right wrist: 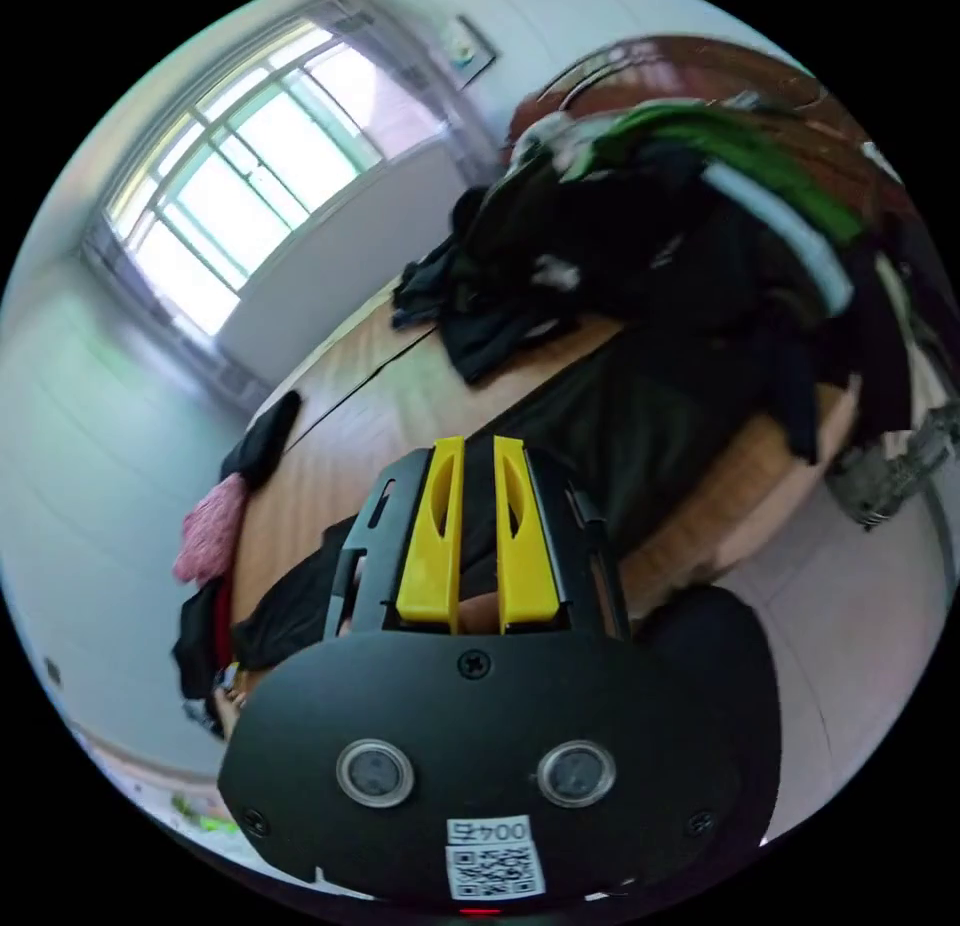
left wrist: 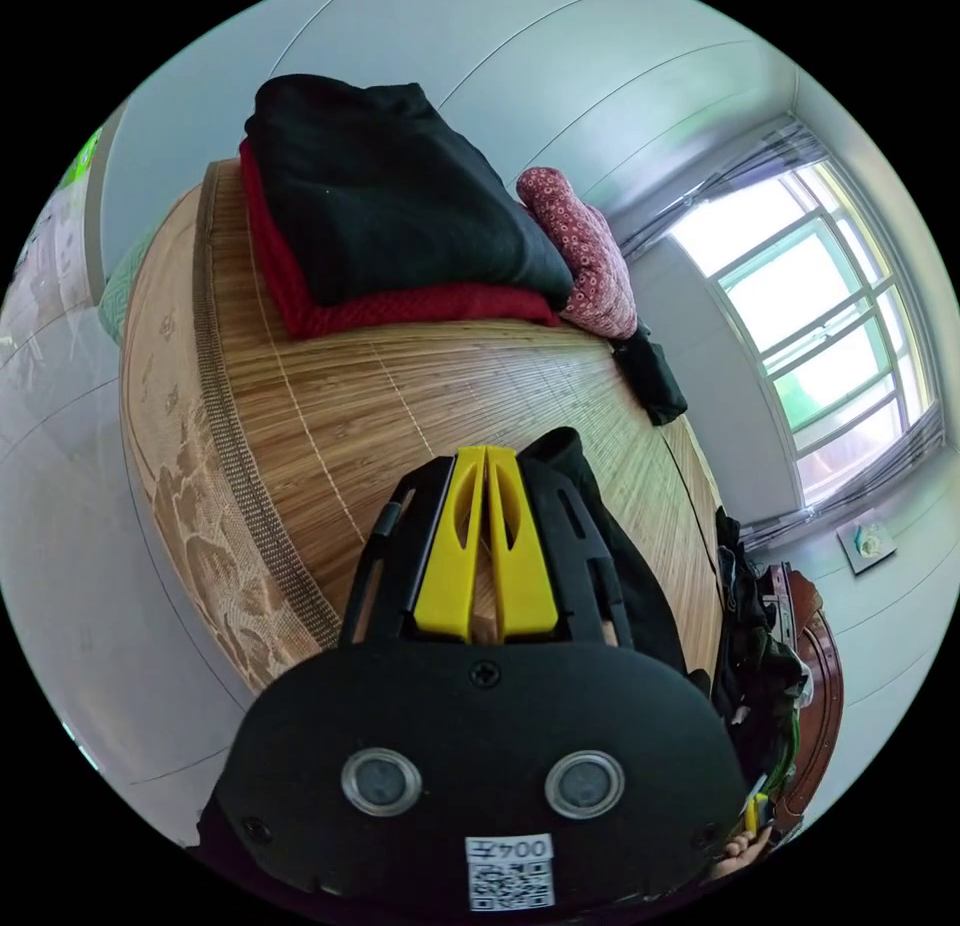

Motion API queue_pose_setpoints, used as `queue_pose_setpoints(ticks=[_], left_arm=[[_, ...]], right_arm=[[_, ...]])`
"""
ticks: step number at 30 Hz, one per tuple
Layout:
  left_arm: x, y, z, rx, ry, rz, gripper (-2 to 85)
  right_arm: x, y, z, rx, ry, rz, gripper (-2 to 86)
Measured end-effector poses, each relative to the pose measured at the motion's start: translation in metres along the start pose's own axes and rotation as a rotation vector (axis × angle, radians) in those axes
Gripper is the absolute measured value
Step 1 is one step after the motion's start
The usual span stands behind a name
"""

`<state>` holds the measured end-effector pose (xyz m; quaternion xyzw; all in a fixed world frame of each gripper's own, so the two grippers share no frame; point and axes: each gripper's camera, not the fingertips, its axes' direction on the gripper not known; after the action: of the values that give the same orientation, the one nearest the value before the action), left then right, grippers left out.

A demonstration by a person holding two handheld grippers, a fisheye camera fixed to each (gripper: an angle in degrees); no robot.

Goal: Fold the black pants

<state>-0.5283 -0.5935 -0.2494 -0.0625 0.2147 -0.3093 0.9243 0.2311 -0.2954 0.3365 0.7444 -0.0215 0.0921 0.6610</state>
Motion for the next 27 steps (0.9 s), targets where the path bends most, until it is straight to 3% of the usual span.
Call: queue_pose_setpoints(ticks=[3,7,10,13,20,23,27], left_arm=[[0.017,-0.009,-0.003,0.006,-0.007,-0.017,0.2],[0.05,-0.02,-0.02,0.072,-0.051,0.005,0.2],[0.065,-0.029,-0.022,0.08,-0.068,0.019,0.2],[0.056,-0.04,-0.013,0.047,-0.044,-0.058,0.2],[0.041,-0.063,-0.012,0.044,0.005,-0.136,0.2],[0.035,-0.07,-0.009,0.034,0.018,-0.148,0.2],[0.023,-0.076,-0.004,0.027,0.036,-0.168,0.2]], right_arm=[[-0.055,0.028,0.021,0.006,0.025,-0.288,4.8],[-0.212,0.104,0.112,-0.262,-0.282,-0.731,4.1],[-0.322,0.168,0.182,-0.498,-0.478,-0.872,5.1],[-0.425,0.23,0.243,-0.683,-0.53,-0.999,6.6],[-0.599,0.363,0.322,-0.779,-0.366,-1.563,8.7],[-0.621,0.418,0.338,-0.781,-0.303,-1.803,9.5],[-0.629,0.466,0.353,-0.774,-0.269,-1.957,9.8]])
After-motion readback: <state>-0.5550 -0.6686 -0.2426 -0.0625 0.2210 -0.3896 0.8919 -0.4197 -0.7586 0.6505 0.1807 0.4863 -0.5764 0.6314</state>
